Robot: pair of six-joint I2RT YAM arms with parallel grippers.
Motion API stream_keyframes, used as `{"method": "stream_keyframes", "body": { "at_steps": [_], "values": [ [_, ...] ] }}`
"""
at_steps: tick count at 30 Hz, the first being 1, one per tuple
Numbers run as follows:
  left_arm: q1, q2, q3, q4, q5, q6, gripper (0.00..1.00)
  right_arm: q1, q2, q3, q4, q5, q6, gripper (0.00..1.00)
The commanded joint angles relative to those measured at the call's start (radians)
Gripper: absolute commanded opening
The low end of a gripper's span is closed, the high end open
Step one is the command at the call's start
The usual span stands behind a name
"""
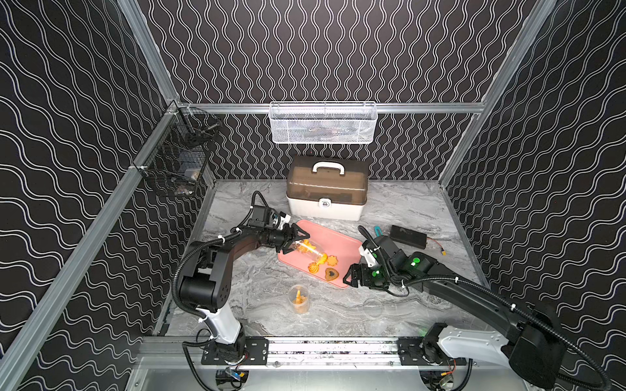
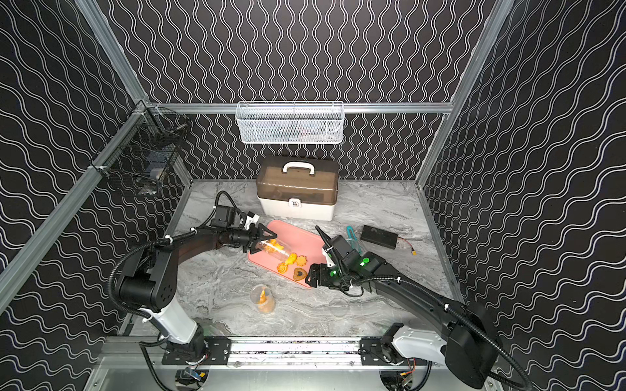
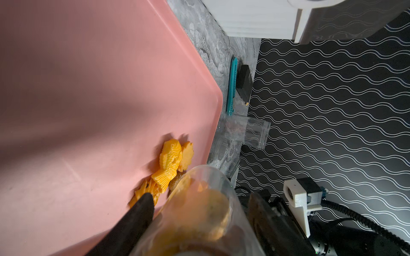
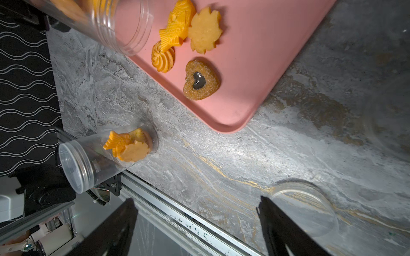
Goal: Pour the cookies out of the jar
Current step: Pour the cookies in the jar onto the tray.
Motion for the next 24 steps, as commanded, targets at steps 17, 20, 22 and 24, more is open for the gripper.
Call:
{"method": "stream_keyframes", "body": {
  "at_steps": [17, 20, 22, 24],
  "values": [
    [0.016, -0.040, 0.015, -0.003, -0.008, 0.018, 0.69, -0.003, -0.035, -0.010, 0.025, -0.004, 0.002, 0.89],
    [0.018, -0.030, -0.060, 0.221, 0.032, -0.160, 0.69, -0.004, -0.033, -0.013, 0.036, -0.007, 0.005, 0.89],
    [0.018, -0.039, -0.002, 0.017, -0.018, -0.013, 0.70, -0.004, -0.028, -0.009, 0.033, -0.012, 0.004, 0.89],
    [0.024, -0.020, -0.043, 0.184, 0.053, -0.133, 0.70, -0.004, -0.029, -0.006, 0.032, -0.013, 0.005, 0.89]
  ]
}}
